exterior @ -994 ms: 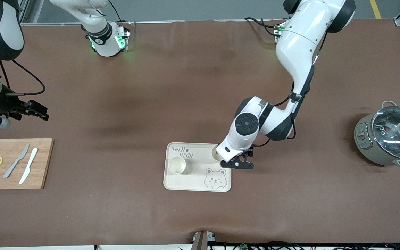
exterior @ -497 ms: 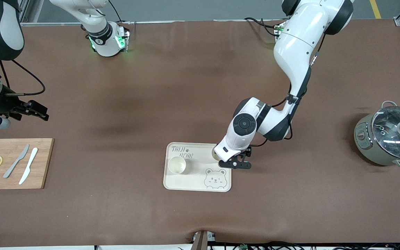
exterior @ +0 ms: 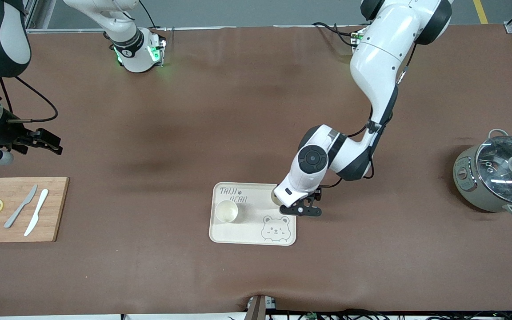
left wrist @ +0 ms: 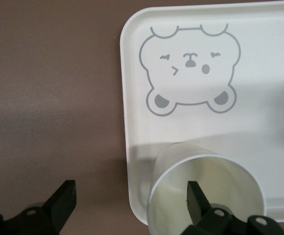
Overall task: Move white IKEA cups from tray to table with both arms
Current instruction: 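Close the left gripper on the white cup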
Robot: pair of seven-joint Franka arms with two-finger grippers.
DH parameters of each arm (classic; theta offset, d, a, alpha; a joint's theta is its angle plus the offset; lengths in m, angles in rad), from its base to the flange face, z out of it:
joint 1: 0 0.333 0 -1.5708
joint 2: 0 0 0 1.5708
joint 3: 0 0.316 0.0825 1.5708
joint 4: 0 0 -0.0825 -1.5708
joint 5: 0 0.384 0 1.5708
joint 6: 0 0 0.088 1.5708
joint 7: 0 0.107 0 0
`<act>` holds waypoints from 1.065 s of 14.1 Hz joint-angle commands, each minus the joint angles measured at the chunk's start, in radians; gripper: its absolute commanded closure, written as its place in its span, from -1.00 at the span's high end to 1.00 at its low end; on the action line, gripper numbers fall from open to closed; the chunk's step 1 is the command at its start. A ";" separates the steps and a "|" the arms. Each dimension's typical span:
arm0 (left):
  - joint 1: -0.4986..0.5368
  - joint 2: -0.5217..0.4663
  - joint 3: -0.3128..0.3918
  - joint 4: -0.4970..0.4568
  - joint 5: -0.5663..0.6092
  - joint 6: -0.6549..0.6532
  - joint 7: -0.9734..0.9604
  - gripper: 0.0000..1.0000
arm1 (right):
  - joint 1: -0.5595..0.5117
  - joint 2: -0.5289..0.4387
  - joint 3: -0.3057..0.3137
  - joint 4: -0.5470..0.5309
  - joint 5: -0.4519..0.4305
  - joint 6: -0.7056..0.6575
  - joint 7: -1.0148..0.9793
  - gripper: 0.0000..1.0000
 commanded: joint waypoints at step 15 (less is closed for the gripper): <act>-0.011 0.008 0.002 0.019 0.019 0.009 -0.069 -1.00 | -0.008 -0.018 0.007 -0.010 -0.003 -0.004 -0.001 1.00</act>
